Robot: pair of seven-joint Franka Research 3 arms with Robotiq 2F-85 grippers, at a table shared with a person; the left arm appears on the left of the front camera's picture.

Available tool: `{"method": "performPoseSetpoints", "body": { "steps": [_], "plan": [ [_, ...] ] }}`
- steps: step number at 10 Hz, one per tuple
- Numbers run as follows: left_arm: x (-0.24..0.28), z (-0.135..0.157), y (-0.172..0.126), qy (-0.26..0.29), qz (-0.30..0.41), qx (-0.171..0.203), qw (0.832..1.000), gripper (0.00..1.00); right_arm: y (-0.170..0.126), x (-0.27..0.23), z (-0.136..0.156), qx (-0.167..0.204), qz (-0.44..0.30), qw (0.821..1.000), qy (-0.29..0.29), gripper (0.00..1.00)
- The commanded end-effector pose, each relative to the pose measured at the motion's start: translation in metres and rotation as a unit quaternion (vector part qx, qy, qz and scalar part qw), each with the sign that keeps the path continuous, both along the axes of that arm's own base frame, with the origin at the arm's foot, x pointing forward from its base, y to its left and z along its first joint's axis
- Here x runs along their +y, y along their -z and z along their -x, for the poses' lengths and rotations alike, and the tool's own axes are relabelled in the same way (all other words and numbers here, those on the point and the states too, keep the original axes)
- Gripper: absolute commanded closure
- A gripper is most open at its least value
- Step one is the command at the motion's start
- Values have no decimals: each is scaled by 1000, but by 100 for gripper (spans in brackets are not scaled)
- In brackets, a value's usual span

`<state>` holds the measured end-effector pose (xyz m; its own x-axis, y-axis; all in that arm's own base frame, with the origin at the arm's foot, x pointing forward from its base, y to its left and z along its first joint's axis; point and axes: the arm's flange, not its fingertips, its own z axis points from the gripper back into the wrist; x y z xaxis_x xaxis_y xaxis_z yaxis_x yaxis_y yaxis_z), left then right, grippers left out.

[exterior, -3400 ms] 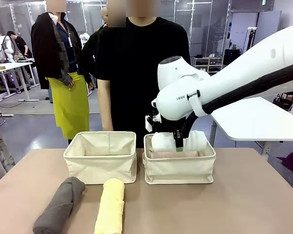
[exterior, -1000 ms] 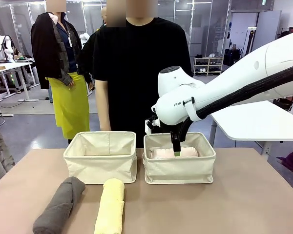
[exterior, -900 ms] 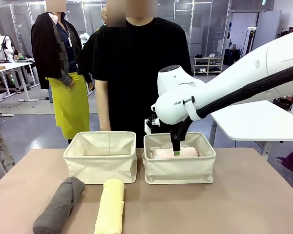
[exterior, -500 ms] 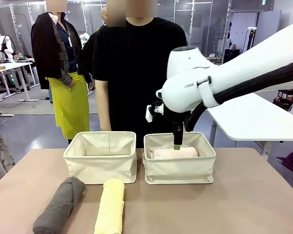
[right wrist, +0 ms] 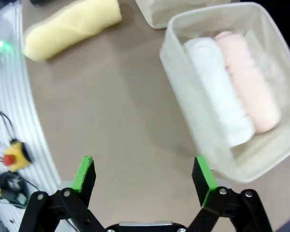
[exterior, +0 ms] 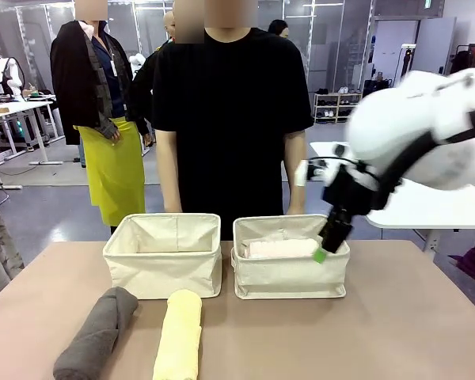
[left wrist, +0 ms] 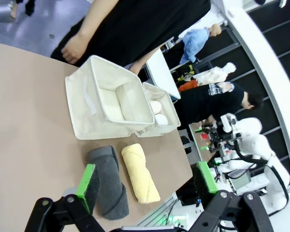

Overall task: Divide the towels into two baskets.
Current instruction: Pick up one hotel-folded towel from the bottom of the table and place it in the Fabric basket indicated by the person.

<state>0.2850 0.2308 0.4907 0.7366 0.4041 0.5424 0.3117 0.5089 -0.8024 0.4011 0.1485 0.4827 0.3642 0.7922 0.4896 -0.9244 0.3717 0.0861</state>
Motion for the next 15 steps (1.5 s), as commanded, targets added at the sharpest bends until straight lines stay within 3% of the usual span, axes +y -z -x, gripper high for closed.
{"method": "performPoseSetpoints", "body": {
  "steps": [1,4,7,10,11,12,14,15],
  "plan": [
    [1,1,-2,2,8,-13,1000,0,14,-63,27,43,-105,993,43,0],
    [1,1,-2,2,8,-13,1000,0,20,-170,75,116,-229,948,189,0],
    [1,1,-2,2,8,-13,1000,0,28,-253,160,148,-291,890,320,0],
    [1,1,-2,2,8,-13,1000,0,62,-283,239,136,-384,837,366,0],
    [1,1,-2,2,8,-13,1000,0,78,-285,257,144,-406,816,386,0],
    [1,1,-2,2,8,-13,1000,0,96,-283,273,176,-414,796,405,0],
    [1,1,-2,2,8,-13,1000,0,112,-278,289,226,-410,777,422,0],
    [1,1,-2,2,8,-13,1000,0,109,-279,286,220,-404,784,417,0]
  ]
}}
